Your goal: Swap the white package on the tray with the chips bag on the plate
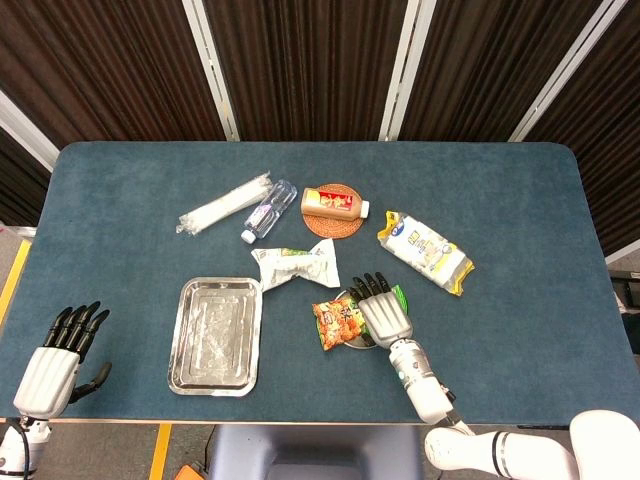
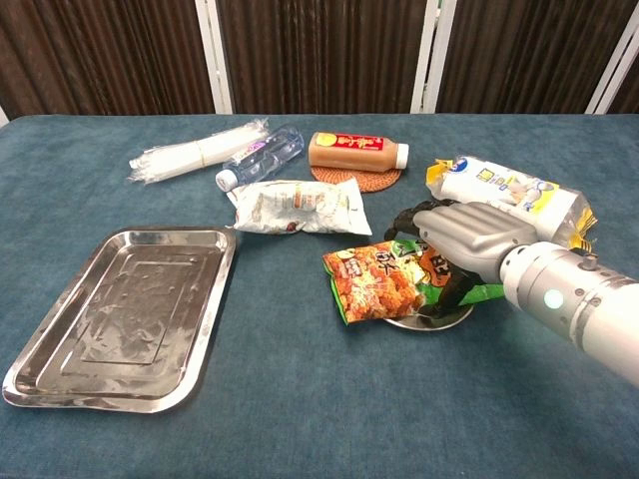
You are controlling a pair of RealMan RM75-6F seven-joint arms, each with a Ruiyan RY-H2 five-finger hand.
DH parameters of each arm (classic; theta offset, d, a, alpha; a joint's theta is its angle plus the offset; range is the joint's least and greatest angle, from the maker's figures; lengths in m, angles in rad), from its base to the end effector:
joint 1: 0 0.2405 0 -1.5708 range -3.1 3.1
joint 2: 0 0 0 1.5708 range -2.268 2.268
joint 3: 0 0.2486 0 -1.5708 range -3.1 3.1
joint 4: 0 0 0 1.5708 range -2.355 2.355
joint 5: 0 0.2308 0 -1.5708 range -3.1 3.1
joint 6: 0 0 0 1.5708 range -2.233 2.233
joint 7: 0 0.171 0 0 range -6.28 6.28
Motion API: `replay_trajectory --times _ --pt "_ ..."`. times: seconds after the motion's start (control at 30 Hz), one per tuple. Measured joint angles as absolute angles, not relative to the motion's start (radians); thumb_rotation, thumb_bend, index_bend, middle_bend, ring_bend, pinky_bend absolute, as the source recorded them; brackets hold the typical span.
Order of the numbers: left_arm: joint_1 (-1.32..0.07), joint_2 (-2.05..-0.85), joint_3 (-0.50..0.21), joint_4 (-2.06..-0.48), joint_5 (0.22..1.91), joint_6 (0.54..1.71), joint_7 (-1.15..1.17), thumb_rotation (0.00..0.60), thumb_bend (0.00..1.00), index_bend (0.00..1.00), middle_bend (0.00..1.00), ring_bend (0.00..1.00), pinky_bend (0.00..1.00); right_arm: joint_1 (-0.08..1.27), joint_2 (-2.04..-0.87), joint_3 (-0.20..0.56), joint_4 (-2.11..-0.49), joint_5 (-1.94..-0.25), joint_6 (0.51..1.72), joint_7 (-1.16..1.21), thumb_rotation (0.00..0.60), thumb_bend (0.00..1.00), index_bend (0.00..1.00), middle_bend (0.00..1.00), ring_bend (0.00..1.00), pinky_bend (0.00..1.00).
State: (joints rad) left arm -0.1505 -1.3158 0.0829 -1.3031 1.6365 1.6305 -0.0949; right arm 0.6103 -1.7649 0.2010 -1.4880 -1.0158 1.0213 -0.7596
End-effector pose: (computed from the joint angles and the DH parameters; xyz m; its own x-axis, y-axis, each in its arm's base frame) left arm -0.3177 0.2018 0.0935 0.4107 -0.0333 0.9112 0.8862 -0.2203 -0.4075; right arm -0.1329 -0.3173 -0.1037 0.5558 -0.2877 0.7800 -0.8227 -0.3252 0.4663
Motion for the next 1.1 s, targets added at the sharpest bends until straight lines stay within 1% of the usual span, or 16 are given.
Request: replay_trajectory --times 0.07,0.13,0.27,0.3,0.43,0.6,0.73,0.93,1.1 --pt "-0.146 -1.314 0.073 -1.302 1.630 1.633 -0.101 0.600 0.36 0.00 0.00 0.00 0.04 0.612 -1.772 0.195 -1.467 -1.031 1.023 -0.729 0.600 0.33 0.51 0.38 0.29 0.37" --pt "-0.143 -1.313 0.066 -1.300 1.626 1.633 -0.106 0.600 0.36 0.00 0.00 0.00 0.04 0.615 -1.780 0.189 -1.442 -1.053 1.026 -0.697 0.600 0.34 0.56 0.43 0.35 0.44" --pt "-0.138 -1.311 0.056 -1.299 1.623 1.630 -0.112 0.600 0.36 0.00 0.00 0.00 0.04 0.620 -1.789 0.182 -1.415 -1.078 1.041 -0.667 0.600 0.35 0.68 0.55 0.51 0.60" --pt "-0.137 -1.311 0.053 -1.301 1.621 1.632 -0.114 0.600 0.36 0.00 0.00 0.00 0.04 0.620 -1.790 0.181 -1.415 -1.078 1.042 -0.665 0.600 0.36 0.71 0.57 0.53 0.63" --pt "-0.128 -1.307 0.042 -1.308 1.613 1.634 -0.120 0.600 0.36 0.00 0.00 0.00 0.04 0.615 -1.788 0.181 -1.421 -1.117 1.077 -0.628 0.600 0.38 0.79 0.63 0.59 0.67" --pt "-0.126 -1.306 0.038 -1.311 1.617 1.625 -0.117 0.600 0.36 0.00 0.00 0.00 0.04 0.603 -1.756 0.183 -1.477 -1.195 1.142 -0.563 0.600 0.39 0.81 0.65 0.61 0.68" --pt "-0.124 -1.308 0.036 -1.316 1.628 1.626 -0.108 0.600 0.36 0.00 0.00 0.00 0.04 0.594 -1.711 0.175 -1.579 -1.228 1.159 -0.555 0.600 0.39 0.81 0.65 0.61 0.68" --pt "-0.124 -1.308 0.033 -1.318 1.637 1.624 -0.109 0.600 0.36 0.00 0.00 0.00 0.04 0.601 -1.685 0.149 -1.742 -1.215 1.131 -0.599 0.600 0.39 0.81 0.65 0.61 0.68" --pt "-0.120 -1.300 0.026 -1.316 1.638 1.632 -0.130 0.600 0.36 0.00 0.00 0.00 0.04 0.627 -1.747 0.132 -1.758 -1.183 1.107 -0.667 0.600 0.39 0.81 0.65 0.61 0.68"
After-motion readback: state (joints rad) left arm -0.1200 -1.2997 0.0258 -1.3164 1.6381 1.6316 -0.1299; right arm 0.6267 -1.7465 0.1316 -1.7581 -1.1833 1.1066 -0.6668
